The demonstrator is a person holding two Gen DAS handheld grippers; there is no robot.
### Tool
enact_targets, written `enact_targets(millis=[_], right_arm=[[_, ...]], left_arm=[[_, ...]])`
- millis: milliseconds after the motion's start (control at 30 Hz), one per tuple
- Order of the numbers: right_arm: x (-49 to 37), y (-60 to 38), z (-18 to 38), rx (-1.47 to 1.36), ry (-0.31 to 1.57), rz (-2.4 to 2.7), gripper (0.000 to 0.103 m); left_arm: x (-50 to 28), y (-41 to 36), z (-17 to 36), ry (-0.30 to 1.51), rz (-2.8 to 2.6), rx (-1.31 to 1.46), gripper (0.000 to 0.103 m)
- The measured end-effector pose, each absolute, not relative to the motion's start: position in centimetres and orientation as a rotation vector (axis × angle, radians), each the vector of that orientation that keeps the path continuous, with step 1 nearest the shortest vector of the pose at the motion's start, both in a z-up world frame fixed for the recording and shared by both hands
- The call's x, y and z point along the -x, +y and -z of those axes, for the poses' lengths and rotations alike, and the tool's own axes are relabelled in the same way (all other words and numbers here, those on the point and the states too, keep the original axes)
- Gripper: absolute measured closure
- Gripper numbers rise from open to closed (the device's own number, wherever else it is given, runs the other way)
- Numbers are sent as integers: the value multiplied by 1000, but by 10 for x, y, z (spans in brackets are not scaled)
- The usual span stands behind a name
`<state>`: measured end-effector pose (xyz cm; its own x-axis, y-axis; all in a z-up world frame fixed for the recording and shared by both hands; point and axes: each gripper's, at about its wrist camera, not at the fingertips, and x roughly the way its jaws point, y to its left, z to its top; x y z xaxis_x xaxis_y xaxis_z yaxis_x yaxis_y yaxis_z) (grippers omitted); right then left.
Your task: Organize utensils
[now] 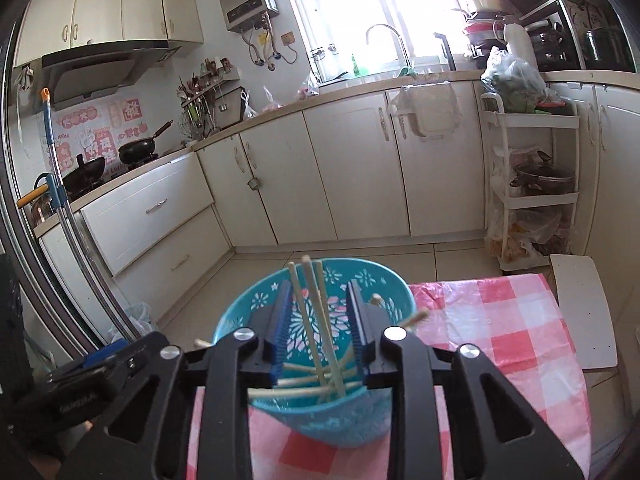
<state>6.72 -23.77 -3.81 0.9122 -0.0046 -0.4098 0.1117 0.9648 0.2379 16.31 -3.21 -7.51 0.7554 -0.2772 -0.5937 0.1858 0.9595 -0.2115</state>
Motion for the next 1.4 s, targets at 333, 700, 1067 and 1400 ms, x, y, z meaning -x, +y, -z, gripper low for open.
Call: enact_targets(millis=[333,700,1067,1400], right_arm=[[8,-232,14,-238,482,138,12],[74,-215,-18,-279,529,162,7],[149,-189,-45,-319,552,179,7],[204,-157,-42,-369,561,159,7]], left_arm=[[-103,-37,35,632,269,-25,7],[-4,-20,-12,617,280,-103,7],[79,8,-54,623,337,-121,7],[134,32,-57,637,314,-153,7]])
